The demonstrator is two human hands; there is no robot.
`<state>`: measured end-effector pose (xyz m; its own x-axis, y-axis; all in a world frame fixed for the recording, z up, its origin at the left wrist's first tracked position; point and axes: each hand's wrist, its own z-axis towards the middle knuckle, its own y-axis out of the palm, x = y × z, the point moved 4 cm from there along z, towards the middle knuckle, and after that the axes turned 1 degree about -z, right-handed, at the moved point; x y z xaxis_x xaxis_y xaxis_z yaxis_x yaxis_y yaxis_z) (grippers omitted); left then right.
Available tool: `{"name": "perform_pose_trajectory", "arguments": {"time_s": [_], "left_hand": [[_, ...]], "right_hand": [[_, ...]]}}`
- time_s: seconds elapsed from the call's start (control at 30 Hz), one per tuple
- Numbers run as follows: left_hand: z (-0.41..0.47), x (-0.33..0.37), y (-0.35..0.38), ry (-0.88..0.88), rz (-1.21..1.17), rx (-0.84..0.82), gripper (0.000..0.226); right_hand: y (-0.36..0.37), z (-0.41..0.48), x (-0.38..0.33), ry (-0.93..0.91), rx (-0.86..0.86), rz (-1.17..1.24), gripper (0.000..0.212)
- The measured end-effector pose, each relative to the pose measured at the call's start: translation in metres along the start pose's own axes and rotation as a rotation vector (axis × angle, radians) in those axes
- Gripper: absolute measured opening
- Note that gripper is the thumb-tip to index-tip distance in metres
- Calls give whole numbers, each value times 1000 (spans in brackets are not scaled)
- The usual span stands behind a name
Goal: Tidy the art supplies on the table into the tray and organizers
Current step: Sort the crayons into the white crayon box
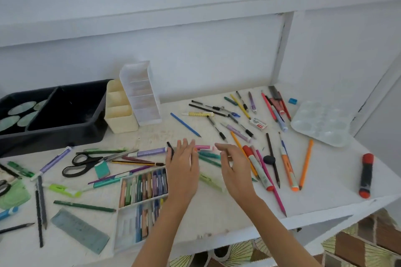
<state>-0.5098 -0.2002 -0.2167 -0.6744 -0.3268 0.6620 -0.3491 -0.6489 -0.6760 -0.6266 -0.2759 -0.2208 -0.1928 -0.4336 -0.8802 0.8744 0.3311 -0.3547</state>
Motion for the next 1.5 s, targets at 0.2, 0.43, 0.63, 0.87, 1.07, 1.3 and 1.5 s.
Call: {"name": "perform_pose_trajectory", "arguments": {"time_s": [0.2,0.43,0.63,0.87,1.07,1.3,1.5], "left_hand": [[66,36,58,42,-35,-63,34],[135,63,118,-50,-139,-70,25],[196,77,159,-241,-214,-33,19],[242,65,204,-357,-117,-39,34],[246,57,220,-409,-17,-1,22],[239,69,208,-491,-303,157,36],[216,111,218,-616,-782,-80,36]], "right_hand": [[-36,67,39,97,47,18,27],[-70,134,76,121,33,-25,32],[-93,177,103,162,-28,-86,33],[-119,213,132,216,-53,-185,28],[-131,231,145,215,-6,-214,21],[-139,255,164,310,11,-512,16],[-131,257,166,398,-24,-699,20]]}}
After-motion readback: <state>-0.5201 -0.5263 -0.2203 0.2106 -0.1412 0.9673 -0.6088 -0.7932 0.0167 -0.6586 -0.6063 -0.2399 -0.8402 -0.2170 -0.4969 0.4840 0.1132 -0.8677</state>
